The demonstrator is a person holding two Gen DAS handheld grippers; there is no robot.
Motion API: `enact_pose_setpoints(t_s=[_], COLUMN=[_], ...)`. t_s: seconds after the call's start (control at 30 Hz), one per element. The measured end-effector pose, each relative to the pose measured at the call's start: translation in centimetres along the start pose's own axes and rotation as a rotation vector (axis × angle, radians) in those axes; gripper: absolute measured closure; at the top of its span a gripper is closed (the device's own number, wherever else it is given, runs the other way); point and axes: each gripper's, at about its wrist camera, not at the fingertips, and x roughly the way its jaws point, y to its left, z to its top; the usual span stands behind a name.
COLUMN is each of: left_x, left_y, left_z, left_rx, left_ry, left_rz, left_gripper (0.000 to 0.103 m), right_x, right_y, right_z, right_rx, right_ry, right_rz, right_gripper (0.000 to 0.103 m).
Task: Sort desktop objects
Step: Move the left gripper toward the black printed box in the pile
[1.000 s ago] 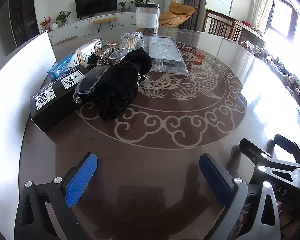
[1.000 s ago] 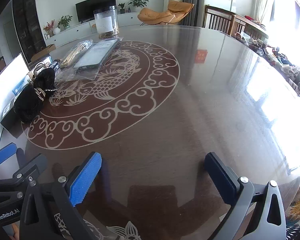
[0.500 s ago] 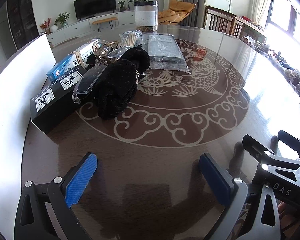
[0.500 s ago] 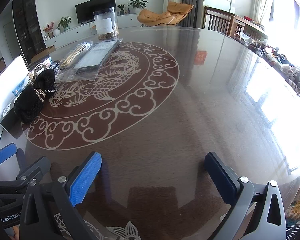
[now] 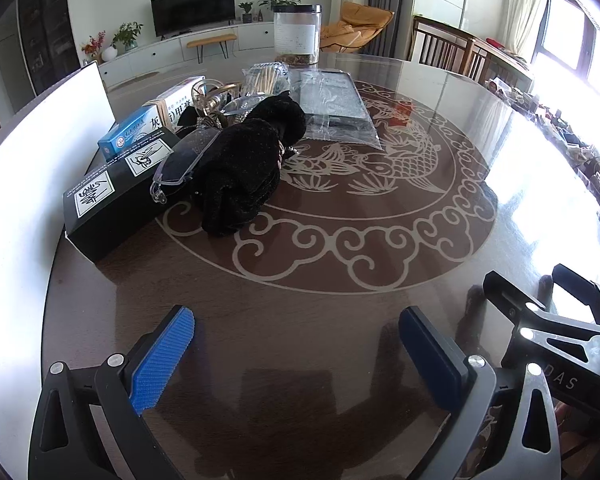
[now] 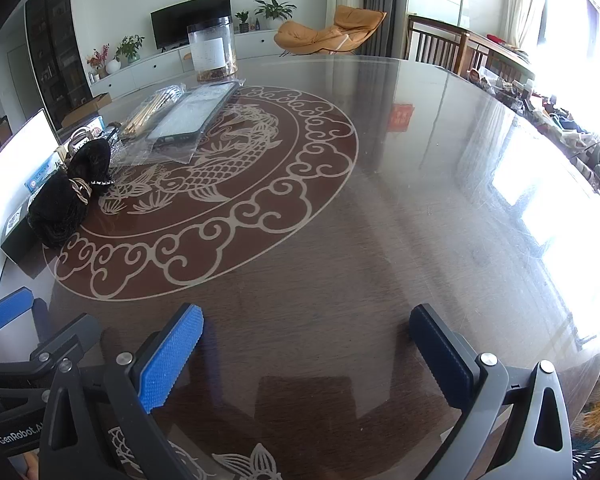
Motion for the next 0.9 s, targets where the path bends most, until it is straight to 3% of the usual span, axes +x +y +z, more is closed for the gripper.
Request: enact_pose_setpoints(t_s=[0.27, 0.47, 0.57, 0.63, 0.73, 0.9], left_x=[0.5, -0.6, -2.1, -1.9, -0.8, 3.3], left_y=[3.7, 6.6, 6.1, 5.8, 6.9, 8.6], left_z=[1.7, 3.9, 5.1, 6.9, 9.7, 12.6], left_rx=[-0.121, -0.261, -0.203, -0.14, -0.128, -0.118], left_ry=[0.008, -0.048, -0.138, -0.151, -0.16, -0.046], left_rz=[0.064, 0.125, 0.169, 0.236, 0.289, 0.329], left_gripper=[0.0, 0.0, 0.0, 0.0, 0.0, 0.0], right_x=[0.0, 0.0, 0.0, 0.0, 0.1, 0.1], right_y=[0.1, 0.1, 0.1, 0.1, 0.1, 0.1], right_z=[0.0, 0.0, 0.0, 0.0, 0.0, 0.0], right_rx=[0.0, 0.0, 0.001, 0.001, 0.0, 0.001], right_ry=[-0.001, -0.002, -0.002, -0.002, -0.002, -0.002], right_rz=[-0.002, -0.002, -0.002, -0.002, -0.002, -0.003], right_gripper=[0.0, 0.0, 0.0, 0.0, 0.0, 0.0])
